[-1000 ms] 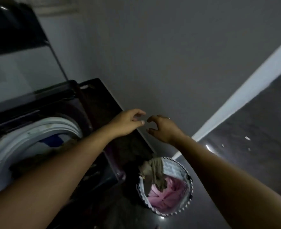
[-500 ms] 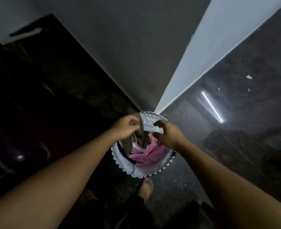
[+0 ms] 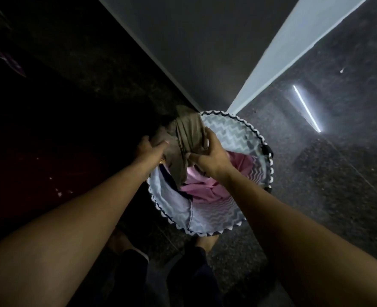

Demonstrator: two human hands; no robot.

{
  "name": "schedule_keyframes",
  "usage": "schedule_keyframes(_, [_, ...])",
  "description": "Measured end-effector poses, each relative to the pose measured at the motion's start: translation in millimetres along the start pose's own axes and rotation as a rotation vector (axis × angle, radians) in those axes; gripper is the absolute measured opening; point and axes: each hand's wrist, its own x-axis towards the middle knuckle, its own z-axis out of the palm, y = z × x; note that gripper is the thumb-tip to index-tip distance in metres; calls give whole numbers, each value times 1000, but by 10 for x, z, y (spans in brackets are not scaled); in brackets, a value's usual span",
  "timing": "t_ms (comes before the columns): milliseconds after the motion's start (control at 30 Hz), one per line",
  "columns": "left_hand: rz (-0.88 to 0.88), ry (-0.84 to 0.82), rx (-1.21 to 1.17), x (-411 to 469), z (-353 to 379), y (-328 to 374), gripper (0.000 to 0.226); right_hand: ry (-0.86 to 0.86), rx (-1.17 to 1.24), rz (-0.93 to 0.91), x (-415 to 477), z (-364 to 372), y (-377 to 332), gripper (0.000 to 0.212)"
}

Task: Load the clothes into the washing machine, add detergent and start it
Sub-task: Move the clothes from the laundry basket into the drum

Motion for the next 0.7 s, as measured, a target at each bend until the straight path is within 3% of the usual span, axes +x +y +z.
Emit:
schedule_keyframes(100, [138, 64, 1, -19, 2, -26, 41, -49, 205, 30, 123, 98, -73, 99])
schedule_keyframes(200, [264, 154, -56, -108, -57, 19, 21, -140, 304, 106, 169, 101, -107, 108])
schedule_keyframes(233, [309, 165, -86, -172, -77, 57, 19, -174, 302, 108, 139, 79, -140, 103])
schedule_keyframes(333, [419, 115, -214, -412, -142, 146, 28, -223, 186, 52, 28, 78, -214, 45])
schedule_keyframes(400, [497, 98, -283, -600, -210, 186, 27, -222, 176, 32, -76, 108, -220, 23])
schedule_keyframes(533, [658, 111, -229, -842, -382, 156, 21, -164, 286, 56, -314, 140, -285, 16])
schedule_keyframes(700, [549, -148, -376, -1118, -429, 199, 26, -61, 553, 153, -640, 91, -356, 20])
